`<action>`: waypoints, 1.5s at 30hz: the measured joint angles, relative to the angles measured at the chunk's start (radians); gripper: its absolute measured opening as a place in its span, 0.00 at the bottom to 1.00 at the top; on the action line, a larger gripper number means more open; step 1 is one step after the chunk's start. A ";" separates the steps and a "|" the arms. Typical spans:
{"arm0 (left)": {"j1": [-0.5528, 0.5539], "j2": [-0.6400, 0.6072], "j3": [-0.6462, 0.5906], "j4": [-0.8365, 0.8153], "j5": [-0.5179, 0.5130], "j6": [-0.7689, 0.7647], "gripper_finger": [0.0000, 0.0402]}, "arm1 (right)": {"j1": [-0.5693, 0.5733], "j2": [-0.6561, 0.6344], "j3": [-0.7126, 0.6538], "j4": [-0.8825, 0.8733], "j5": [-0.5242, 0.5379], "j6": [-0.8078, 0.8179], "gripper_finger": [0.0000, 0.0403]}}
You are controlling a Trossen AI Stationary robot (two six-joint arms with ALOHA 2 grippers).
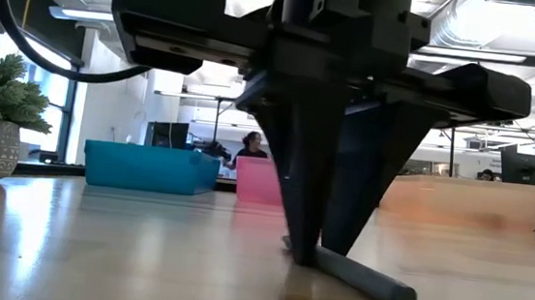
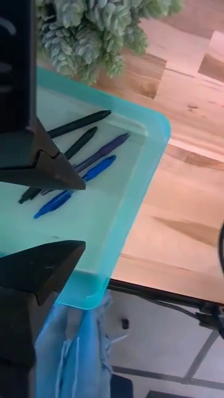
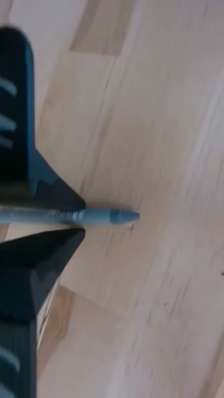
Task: Sort crayons/erasers/pens/pencils in bins
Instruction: Put the gray crayon into the transparent red bin
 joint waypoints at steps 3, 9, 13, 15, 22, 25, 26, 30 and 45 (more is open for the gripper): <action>0.000 -0.001 0.000 -0.001 0.030 0.013 0.32 | 0.000 0.000 0.000 -0.004 0.004 0.000 0.05; -0.001 -0.043 0.000 -0.002 0.048 0.056 0.32 | 0.006 0.000 -0.001 -0.004 0.012 0.000 0.03; -0.001 -0.100 0.000 -0.001 0.041 0.084 0.32 | 0.016 0.000 0.000 -0.004 0.016 -0.001 0.02; -0.001 -0.129 0.000 0.000 0.028 0.102 0.32 | 0.021 0.000 0.001 -0.003 0.020 -0.002 0.01; -0.001 -0.212 0.000 0.000 -0.060 0.179 0.32 | 0.030 -0.004 -0.001 0.028 0.030 -0.008 0.01; 0.000 -0.234 0.000 0.001 -0.078 0.212 0.32 | 0.031 -0.007 0.010 0.027 0.050 0.015 0.01; 0.000 -0.239 0.000 0.001 -0.084 0.221 0.32 | 0.031 -0.006 0.016 0.028 0.057 0.016 0.01; 0.000 -0.264 0.000 0.001 -0.096 0.272 0.32 | 0.030 -0.007 0.055 0.023 0.098 0.016 0.01; 0.000 -0.436 0.000 0.001 -0.187 0.426 0.32 | -0.012 -0.045 0.142 0.011 0.368 -0.009 0.01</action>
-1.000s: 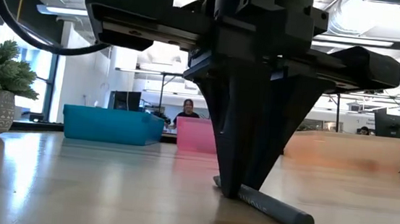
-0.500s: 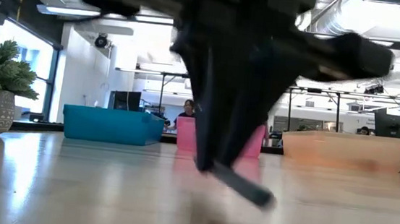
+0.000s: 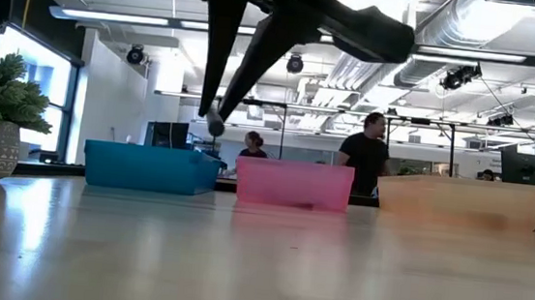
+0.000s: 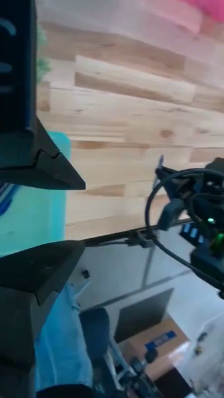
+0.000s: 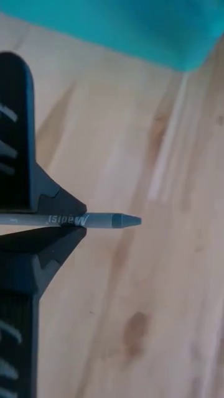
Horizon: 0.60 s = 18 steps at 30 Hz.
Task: Sort crayons/erasers/pens/pencils in bins
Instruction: Put the gray crayon into the transparent red bin
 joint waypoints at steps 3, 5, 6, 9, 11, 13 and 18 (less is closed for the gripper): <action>0.000 -0.032 0.000 0.000 -0.029 0.014 0.32 | -0.019 -0.012 0.000 -0.007 0.011 -0.026 0.01; 0.000 -0.052 0.000 0.000 -0.048 0.024 0.32 | -0.032 -0.021 0.000 -0.014 0.023 -0.052 0.01; 0.000 -0.060 0.000 -0.001 -0.057 0.028 0.32 | -0.040 -0.026 0.000 -0.025 0.031 -0.062 0.01; 0.000 -0.080 0.000 0.000 -0.092 0.052 0.32 | -0.064 -0.049 0.000 -0.054 0.055 -0.098 0.01; 0.000 -0.091 0.000 0.000 -0.114 0.067 0.32 | -0.081 -0.066 0.000 -0.085 0.073 -0.132 0.01; 0.000 -0.100 0.000 0.000 -0.125 0.083 0.32 | -0.100 -0.085 0.000 -0.118 0.092 -0.167 0.01; 0.000 -0.119 0.000 0.000 -0.163 0.114 0.32 | -0.164 -0.137 0.000 -0.201 0.140 -0.283 0.01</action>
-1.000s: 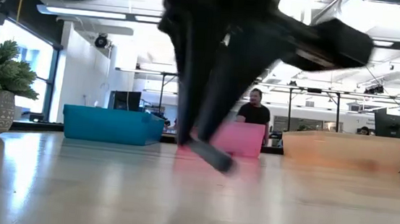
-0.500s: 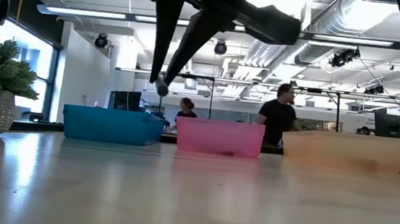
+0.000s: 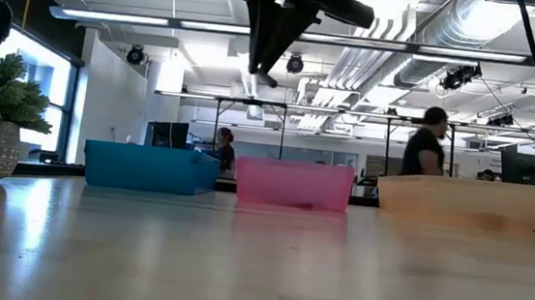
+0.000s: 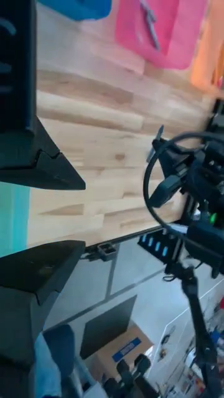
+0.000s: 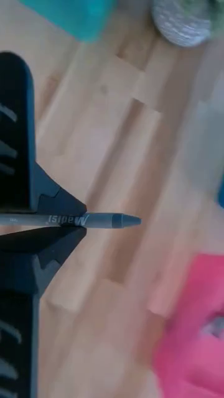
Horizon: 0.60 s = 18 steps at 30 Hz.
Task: Sort crayons/erasers/pens/pencils in bins
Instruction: Put the gray crayon into the transparent red bin
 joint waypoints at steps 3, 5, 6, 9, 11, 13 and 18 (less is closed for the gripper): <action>0.000 -0.010 0.000 0.000 -0.053 0.009 0.32 | -0.052 -0.030 0.000 -0.030 0.014 -0.095 0.01; 0.000 -0.015 0.000 0.000 -0.103 0.010 0.32 | -0.095 -0.049 0.000 -0.041 0.018 -0.166 0.01; 0.000 -0.015 0.000 0.001 -0.126 0.011 0.32 | -0.117 -0.059 0.000 -0.041 0.019 -0.205 0.01; 0.000 -0.024 0.000 0.001 -0.180 0.036 0.32 | -0.189 -0.079 0.000 -0.039 0.018 -0.322 0.01; 0.000 -0.033 0.000 0.000 -0.194 0.044 0.32 | -0.239 -0.089 0.000 -0.035 0.006 -0.394 0.01; 0.000 -0.044 0.000 0.000 -0.204 0.044 0.32 | -0.288 -0.097 0.000 -0.035 -0.026 -0.461 0.01; 0.000 -0.076 0.000 0.000 -0.221 0.044 0.32 | -0.402 -0.097 0.000 -0.023 -0.104 -0.601 0.01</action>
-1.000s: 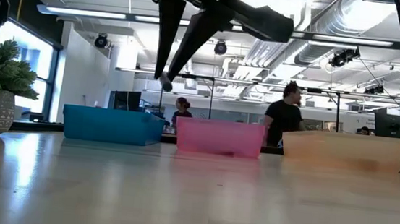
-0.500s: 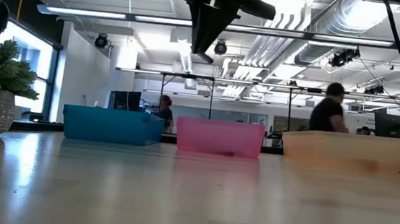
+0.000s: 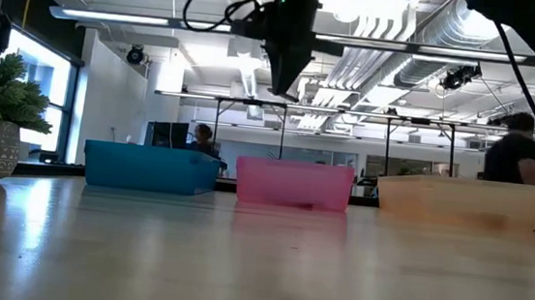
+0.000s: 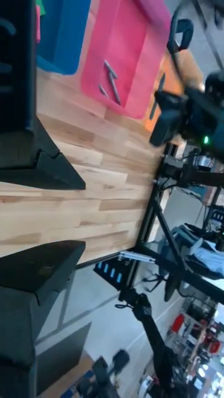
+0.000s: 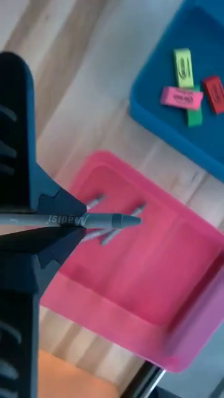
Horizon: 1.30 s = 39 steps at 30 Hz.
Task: Sort crayons/erasers/pens/pencils in bins
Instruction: Put the gray crayon into the transparent red bin
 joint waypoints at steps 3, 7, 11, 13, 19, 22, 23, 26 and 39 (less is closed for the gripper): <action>0.000 -0.014 0.000 -0.001 -0.001 0.000 0.32 | -0.059 0.000 0.000 0.019 -0.040 -0.068 0.01; 0.000 -0.020 0.000 0.000 -0.007 -0.013 0.32 | -0.133 0.000 0.000 0.028 -0.097 -0.127 0.01; 0.000 -0.020 -0.007 0.001 -0.063 -0.093 0.32 | -0.197 0.000 -0.015 0.037 -0.141 -0.186 0.01; 0.000 -0.021 -0.030 -0.001 -0.090 -0.130 0.32 | -0.225 0.002 -0.035 0.036 -0.145 -0.201 0.01; 0.000 -0.023 -0.123 -0.001 -0.095 -0.235 0.32 | -0.286 0.004 -0.144 0.130 -0.227 -0.279 0.01; 0.000 -0.026 -0.160 -0.001 -0.096 -0.245 0.32 | -0.306 0.002 -0.212 0.221 -0.276 -0.306 0.01; 0.000 -0.031 -0.170 0.000 -0.096 -0.246 0.32 | -0.312 0.002 -0.235 0.239 -0.293 -0.314 0.01; 0.000 -0.057 -0.204 0.006 -0.102 -0.250 0.32 | -0.326 0.002 -0.298 0.321 -0.335 -0.338 0.01; 0.000 -0.211 -0.388 0.429 -0.199 -0.134 0.32 | -0.388 0.003 -0.390 0.397 -0.392 -0.418 0.01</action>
